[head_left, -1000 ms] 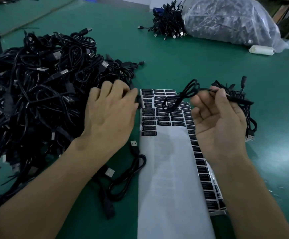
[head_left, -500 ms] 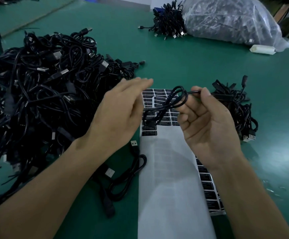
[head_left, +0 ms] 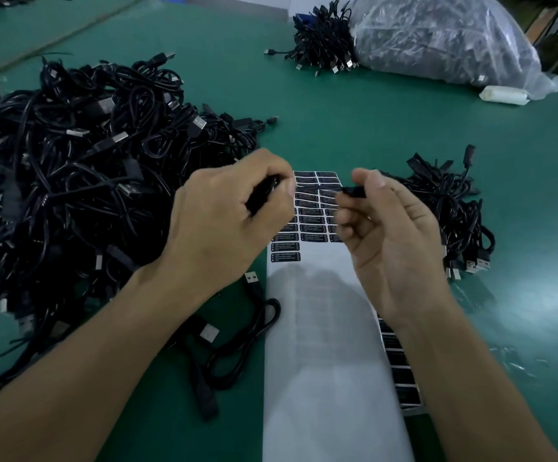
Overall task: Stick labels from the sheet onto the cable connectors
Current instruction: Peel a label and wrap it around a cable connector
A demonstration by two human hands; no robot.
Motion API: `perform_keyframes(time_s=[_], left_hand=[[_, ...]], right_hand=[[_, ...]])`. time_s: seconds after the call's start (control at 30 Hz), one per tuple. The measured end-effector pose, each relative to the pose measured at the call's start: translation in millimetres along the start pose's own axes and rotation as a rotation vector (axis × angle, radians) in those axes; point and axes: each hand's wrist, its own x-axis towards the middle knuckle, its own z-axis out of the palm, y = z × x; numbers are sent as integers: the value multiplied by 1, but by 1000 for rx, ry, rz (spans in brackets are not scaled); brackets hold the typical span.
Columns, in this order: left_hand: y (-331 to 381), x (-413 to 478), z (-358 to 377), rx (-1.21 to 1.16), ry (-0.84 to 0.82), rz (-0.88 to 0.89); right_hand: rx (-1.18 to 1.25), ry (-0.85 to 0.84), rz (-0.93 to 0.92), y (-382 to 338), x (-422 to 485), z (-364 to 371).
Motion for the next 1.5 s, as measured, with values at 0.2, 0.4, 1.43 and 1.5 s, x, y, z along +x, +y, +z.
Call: perform_keyframes(time_s=[0.2,0.4,1.43,1.5], left_hand=[[5,0,-2,406,70,61],[7,-2,1,566,-16,233],[-4,-4,15,365,-266,-84],[-5,-5,15,317,-300,-72]], right_hand=[[-191,127,-64,2,0,-2],[-296,-17,-146,10,-4,3],[-970,181,-71,7,-1,-18],[-876,189,-38,5,1,-19]])
